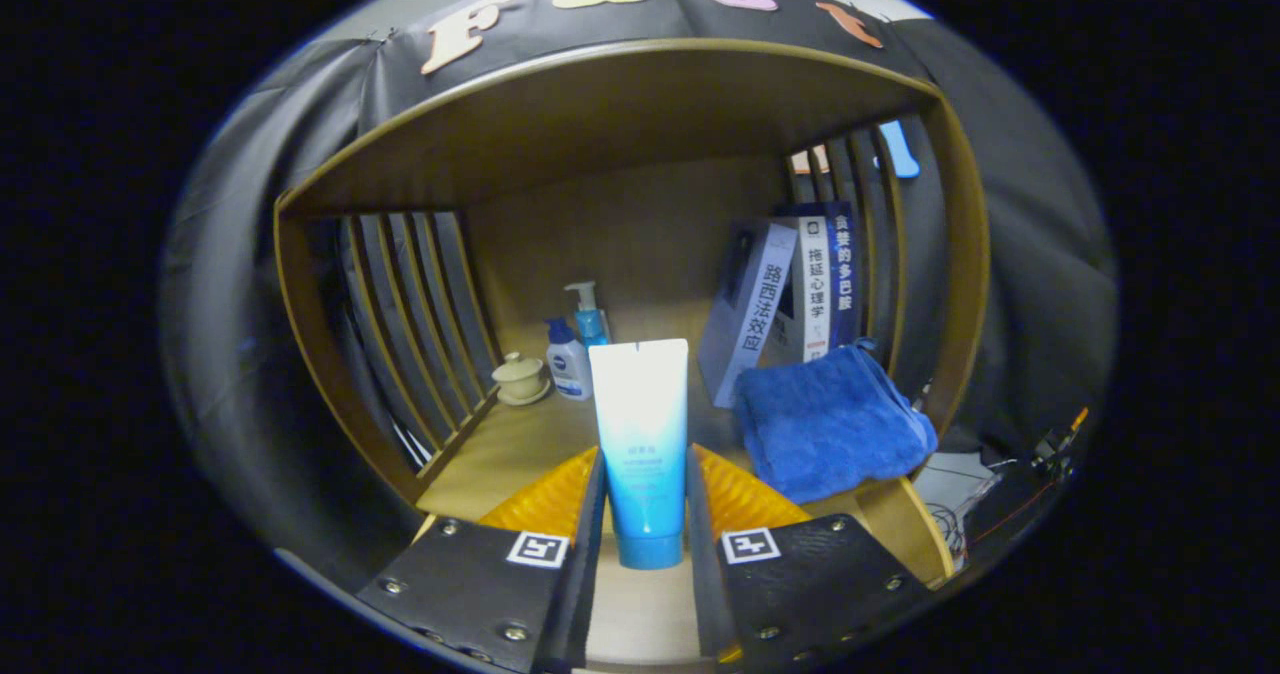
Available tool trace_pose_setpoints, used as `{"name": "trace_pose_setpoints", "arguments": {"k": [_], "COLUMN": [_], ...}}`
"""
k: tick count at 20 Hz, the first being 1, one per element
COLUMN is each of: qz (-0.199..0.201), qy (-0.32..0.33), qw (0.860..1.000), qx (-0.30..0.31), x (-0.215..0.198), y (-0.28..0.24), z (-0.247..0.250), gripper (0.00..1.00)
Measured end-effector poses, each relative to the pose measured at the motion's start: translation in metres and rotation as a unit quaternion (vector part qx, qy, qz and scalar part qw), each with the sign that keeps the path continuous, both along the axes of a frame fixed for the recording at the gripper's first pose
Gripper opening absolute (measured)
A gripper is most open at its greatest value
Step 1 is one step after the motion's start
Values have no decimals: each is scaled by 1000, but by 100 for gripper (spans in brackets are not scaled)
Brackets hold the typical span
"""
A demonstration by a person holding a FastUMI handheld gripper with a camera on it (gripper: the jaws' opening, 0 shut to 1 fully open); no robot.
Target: Pull open the drawer, take out the items inside it, and place them on the countertop above the cabinet.
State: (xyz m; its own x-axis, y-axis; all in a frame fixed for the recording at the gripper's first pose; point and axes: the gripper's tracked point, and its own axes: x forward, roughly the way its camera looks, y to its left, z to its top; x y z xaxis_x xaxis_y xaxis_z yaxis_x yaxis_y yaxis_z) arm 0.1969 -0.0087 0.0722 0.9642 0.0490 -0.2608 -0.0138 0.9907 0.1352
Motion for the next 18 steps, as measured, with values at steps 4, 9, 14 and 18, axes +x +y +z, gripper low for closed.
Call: {"name": "trace_pose_setpoints", "arguments": {"k": [4,9,14,18], "qz": [-1,-7,-15,-21], "qy": [13,34,47,47], "qw": [1000,999,998,998], "qx": [9,-22,-36,-43], "x": [34,69,91,105], "y": [14,19,27,24], "z": [-21,-62,-88,-100], "gripper": [42,42,41,43]}}
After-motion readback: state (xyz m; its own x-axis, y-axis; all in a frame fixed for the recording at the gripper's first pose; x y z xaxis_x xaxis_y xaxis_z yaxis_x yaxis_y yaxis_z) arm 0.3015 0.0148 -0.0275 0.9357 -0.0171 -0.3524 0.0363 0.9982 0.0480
